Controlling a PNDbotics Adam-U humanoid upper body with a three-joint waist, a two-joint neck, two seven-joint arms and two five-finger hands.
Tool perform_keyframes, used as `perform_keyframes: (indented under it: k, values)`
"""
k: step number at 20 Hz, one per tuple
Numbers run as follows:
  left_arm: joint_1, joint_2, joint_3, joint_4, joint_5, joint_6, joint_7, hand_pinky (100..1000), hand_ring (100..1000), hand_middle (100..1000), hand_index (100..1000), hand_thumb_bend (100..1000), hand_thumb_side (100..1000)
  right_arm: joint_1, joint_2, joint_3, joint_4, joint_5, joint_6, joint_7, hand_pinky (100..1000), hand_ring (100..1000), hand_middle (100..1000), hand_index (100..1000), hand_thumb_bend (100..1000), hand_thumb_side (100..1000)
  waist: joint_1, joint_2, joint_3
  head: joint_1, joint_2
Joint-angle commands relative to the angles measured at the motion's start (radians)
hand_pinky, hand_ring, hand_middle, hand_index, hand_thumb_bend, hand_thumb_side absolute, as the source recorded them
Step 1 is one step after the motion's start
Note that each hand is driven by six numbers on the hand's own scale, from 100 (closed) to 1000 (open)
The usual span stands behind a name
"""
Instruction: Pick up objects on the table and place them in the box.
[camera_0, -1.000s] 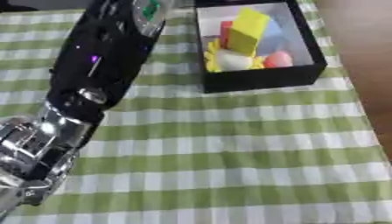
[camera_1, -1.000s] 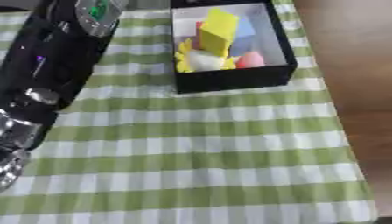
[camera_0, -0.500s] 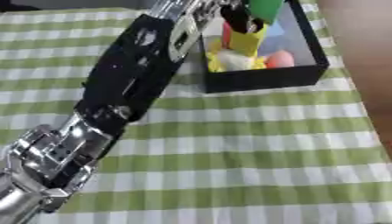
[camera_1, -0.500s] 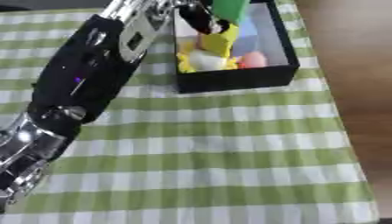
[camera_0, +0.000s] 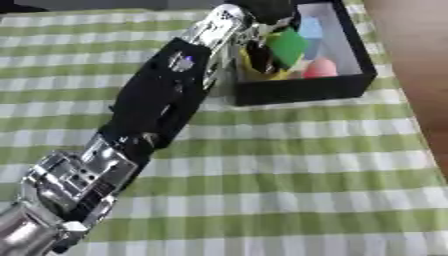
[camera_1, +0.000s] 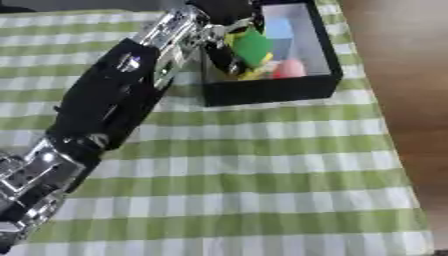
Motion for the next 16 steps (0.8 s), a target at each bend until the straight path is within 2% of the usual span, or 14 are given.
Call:
perform_keyframes:
  k: [1, 2, 3, 4, 5, 8, 11, 13, 15, 16]
  values:
    - [-0.018, 0.011, 0.021, -0.048, -0.012, 0.01, -0.025, 924, 926, 904, 954, 648, 406, -0.007, -0.017, -0.011, -0.017, -0.006, 0.0, 0.0, 932, 725, 595, 770, 100, 284, 0.002, -0.042, 0.0, 0.002, 0.003]
    - [-0.018, 0.014, 0.022, -0.057, -0.014, 0.018, -0.021, 926, 927, 905, 958, 691, 504, -0.007, -0.017, -0.011, -0.017, -0.006, 0.0, 0.0, 932, 725, 595, 770, 100, 285, 0.002, -0.042, 0.0, 0.001, 0.004]
    - [-0.017, 0.016, 0.023, -0.065, -0.017, 0.026, -0.014, 926, 927, 905, 960, 699, 543, -0.007, -0.017, -0.011, -0.017, -0.006, 0.0, 0.0, 932, 725, 595, 770, 100, 285, 0.003, -0.042, 0.0, 0.001, 0.004]
    - [-0.017, 0.018, 0.025, -0.071, -0.021, 0.036, -0.005, 924, 925, 903, 961, 727, 655, -0.007, -0.016, -0.012, -0.017, -0.007, 0.001, -0.001, 932, 725, 595, 770, 100, 287, 0.003, -0.043, 0.0, 0.001, 0.005]
    - [-0.016, 0.02, 0.026, -0.077, -0.024, 0.046, 0.007, 924, 925, 904, 962, 741, 708, -0.007, -0.016, -0.012, -0.017, -0.007, 0.001, -0.001, 932, 725, 595, 770, 100, 289, 0.003, -0.043, 0.0, 0.001, 0.005]
    - [-0.011, 0.026, 0.029, -0.091, -0.021, 0.073, 0.043, 917, 919, 898, 966, 760, 757, -0.006, -0.017, -0.013, -0.017, -0.009, 0.0, -0.003, 931, 725, 595, 770, 100, 286, 0.003, -0.044, 0.001, 0.0, 0.008]
    - [-0.003, 0.035, 0.029, -0.104, 0.002, 0.085, 0.061, 916, 918, 899, 975, 758, 746, -0.004, -0.019, -0.014, -0.017, -0.01, -0.001, -0.004, 931, 725, 595, 770, 100, 284, 0.003, -0.046, 0.004, -0.003, 0.01]
    - [0.003, 0.043, 0.026, -0.109, 0.016, 0.086, 0.058, 918, 921, 903, 987, 757, 703, -0.003, -0.02, -0.016, -0.017, -0.01, -0.002, -0.006, 931, 724, 595, 770, 100, 283, 0.003, -0.047, 0.006, -0.006, 0.011]
    - [0.009, 0.049, 0.028, -0.122, 0.035, 0.083, 0.053, 911, 914, 898, 983, 686, 513, -0.002, -0.021, -0.017, -0.017, -0.011, -0.004, -0.008, 930, 724, 596, 770, 100, 281, 0.001, -0.049, 0.008, -0.009, 0.012]
    - [0.014, 0.052, 0.032, -0.134, 0.049, 0.081, 0.051, 905, 907, 893, 980, 582, 393, -0.001, -0.022, -0.018, -0.017, -0.011, -0.004, -0.008, 930, 724, 596, 770, 100, 280, 0.001, -0.05, 0.009, -0.011, 0.013]
